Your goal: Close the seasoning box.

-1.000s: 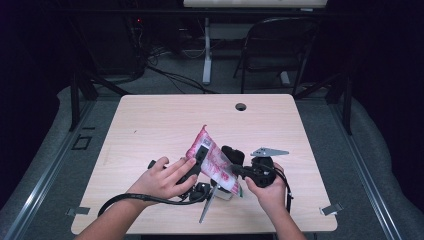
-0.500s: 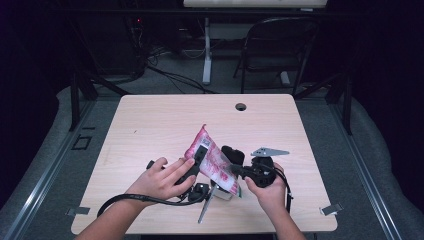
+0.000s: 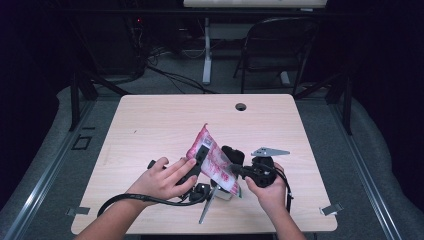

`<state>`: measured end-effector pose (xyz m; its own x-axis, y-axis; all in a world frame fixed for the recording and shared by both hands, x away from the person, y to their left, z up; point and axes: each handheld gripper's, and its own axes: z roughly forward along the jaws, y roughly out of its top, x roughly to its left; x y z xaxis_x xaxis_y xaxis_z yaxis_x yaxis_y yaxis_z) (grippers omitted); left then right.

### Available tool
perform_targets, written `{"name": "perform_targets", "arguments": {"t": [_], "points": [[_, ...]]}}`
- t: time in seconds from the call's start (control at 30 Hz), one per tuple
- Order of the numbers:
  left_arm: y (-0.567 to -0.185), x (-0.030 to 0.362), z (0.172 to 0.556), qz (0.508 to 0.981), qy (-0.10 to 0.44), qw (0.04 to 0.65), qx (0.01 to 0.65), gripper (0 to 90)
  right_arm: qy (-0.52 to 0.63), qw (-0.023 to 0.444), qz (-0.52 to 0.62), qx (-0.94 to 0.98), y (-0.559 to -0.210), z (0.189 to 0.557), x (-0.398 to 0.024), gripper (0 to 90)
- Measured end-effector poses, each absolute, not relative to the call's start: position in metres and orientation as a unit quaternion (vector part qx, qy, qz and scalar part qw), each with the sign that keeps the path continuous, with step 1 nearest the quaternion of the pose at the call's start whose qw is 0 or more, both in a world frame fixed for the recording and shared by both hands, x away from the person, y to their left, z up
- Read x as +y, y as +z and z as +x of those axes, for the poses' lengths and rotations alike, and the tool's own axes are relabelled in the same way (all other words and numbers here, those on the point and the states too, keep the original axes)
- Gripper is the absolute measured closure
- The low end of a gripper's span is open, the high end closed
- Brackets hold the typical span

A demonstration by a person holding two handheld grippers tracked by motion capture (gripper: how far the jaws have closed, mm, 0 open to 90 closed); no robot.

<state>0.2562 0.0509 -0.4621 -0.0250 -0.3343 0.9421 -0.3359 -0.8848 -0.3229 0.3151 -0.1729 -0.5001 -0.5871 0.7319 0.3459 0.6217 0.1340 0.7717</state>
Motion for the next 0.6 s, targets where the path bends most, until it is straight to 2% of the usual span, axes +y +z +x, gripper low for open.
{"name": "perform_targets", "arguments": {"t": [0.6], "points": [[-0.4597,0.0501,0.2556,0.698,0.675,0.002,-0.239,76.5,0.481,0.058,0.451,0.749,-0.4985,0.3151,-0.1741,90.0]]}}
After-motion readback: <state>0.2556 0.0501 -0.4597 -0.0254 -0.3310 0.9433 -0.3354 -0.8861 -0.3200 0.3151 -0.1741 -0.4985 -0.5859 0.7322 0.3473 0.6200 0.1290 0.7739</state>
